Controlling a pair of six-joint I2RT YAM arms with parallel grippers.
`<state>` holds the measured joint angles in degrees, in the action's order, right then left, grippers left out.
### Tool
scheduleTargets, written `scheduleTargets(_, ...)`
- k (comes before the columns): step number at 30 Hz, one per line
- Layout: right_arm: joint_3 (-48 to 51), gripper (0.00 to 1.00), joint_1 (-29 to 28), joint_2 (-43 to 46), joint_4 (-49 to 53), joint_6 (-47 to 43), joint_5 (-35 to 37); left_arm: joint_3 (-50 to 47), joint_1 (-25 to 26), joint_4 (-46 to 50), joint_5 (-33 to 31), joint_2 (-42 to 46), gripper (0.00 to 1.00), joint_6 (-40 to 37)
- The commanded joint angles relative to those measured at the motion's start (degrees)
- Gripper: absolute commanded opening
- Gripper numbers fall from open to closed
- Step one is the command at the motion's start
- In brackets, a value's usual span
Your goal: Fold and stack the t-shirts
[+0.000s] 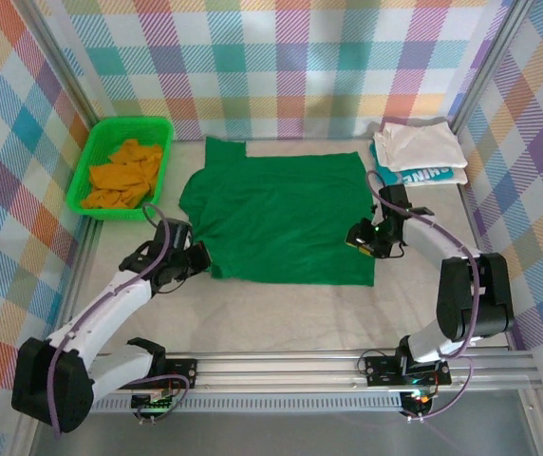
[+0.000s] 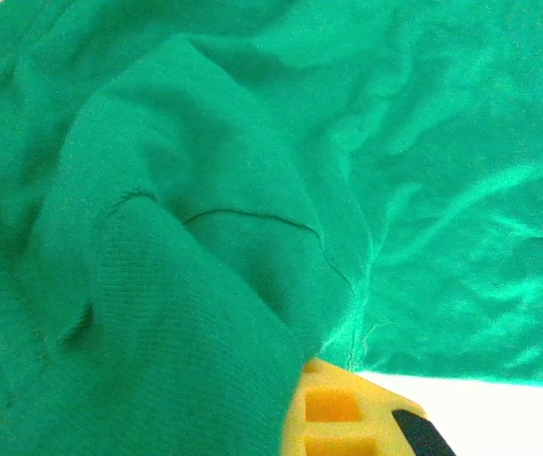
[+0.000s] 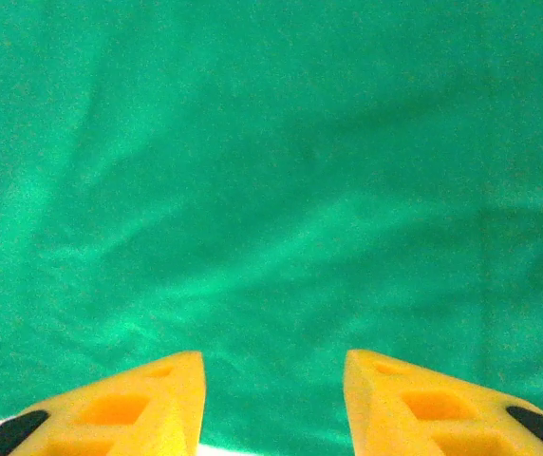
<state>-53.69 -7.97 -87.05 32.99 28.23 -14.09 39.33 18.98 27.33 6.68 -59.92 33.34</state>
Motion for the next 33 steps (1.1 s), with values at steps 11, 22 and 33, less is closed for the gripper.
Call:
scheduleTargets(11,5.5,0.50,0.3,6.5,16.5,4.9,7.6,5.7,-5.2,18.3,12.9,-1.6,0.00,2.6)
scheduleTargets(22,10.2,0.45,0.9,1.8,3.6,5.8,4.2,7.2,-6.7,19.1,18.0,-3.7,0.00,1.4)
scheduleTargets(33,12.2,0.06,3.8,7.2,4.1,5.6,6.3,2.4,-10.5,22.4,24.5,-0.6,0.00,4.0)
